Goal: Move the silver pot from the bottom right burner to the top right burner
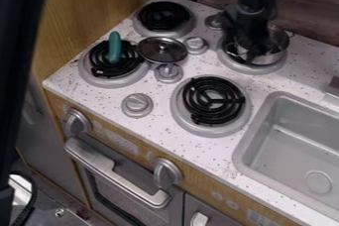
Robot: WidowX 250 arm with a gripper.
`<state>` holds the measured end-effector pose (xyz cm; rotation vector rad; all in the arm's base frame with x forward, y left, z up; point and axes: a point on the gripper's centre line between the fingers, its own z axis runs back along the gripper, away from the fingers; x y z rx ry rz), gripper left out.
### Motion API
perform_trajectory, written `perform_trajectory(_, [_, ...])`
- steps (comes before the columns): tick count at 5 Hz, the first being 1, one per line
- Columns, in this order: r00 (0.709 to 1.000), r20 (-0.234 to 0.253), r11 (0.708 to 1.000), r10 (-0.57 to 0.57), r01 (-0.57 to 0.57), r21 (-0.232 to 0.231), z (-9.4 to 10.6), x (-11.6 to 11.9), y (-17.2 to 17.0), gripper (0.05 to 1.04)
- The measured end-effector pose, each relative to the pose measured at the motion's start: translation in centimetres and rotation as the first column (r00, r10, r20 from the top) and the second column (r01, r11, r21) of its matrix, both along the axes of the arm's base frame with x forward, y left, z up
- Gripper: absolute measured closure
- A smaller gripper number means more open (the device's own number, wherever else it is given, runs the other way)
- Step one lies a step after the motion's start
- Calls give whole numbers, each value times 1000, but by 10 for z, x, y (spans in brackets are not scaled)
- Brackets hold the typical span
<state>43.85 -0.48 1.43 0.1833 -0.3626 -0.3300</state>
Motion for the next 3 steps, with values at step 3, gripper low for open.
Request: perform_trajectory(3, [911, -375, 975, 171, -211, -69, -2, -58, 39, 85])
